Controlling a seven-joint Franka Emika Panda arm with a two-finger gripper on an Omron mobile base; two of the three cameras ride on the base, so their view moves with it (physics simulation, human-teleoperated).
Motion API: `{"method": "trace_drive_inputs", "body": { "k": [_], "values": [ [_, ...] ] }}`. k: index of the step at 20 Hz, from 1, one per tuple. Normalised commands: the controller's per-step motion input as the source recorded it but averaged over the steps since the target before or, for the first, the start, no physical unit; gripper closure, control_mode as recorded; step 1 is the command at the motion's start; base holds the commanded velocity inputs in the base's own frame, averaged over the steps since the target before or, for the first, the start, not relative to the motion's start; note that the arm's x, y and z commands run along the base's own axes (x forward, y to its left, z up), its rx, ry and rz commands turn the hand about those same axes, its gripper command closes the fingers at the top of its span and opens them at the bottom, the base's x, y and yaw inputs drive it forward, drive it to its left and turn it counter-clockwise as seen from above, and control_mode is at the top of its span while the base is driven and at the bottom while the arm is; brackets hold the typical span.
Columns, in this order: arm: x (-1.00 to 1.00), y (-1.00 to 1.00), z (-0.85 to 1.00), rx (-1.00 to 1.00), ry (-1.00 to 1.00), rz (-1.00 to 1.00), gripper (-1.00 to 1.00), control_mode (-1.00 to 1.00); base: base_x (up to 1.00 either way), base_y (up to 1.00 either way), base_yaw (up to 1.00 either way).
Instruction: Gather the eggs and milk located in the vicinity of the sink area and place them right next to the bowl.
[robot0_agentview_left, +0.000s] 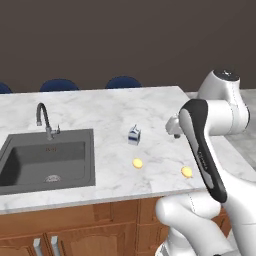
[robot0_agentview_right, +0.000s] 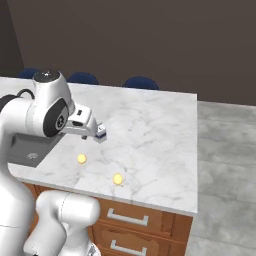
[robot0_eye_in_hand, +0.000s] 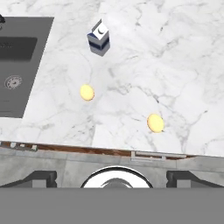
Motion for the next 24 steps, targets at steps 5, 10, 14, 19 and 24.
{"method": "trace_drive_inputs", "body": {
  "k": [5,10,14,19,24],
  "values": [
    [0.00,0.00,0.00,0.00,0.00,0.00,-1.00,1.00,0.00,0.00,0.00],
    [0.00,0.00,0.00,0.00,0.00,0.00,-1.00,1.00,0.00,0.00,0.00],
    [-0.01,-0.06,-0.08,0.00,0.07,-0.09,-1.00,-1.00,-0.01,-0.01,0.00],
    [0.00,0.00,-0.12,0.00,0.27,-0.31,-1.00,-1.00,0.00,0.00,0.00],
    [0.00,-0.22,-0.31,0.00,0.10,-0.26,-1.00,-1.00,0.00,0.00,0.00]
  ]
}}
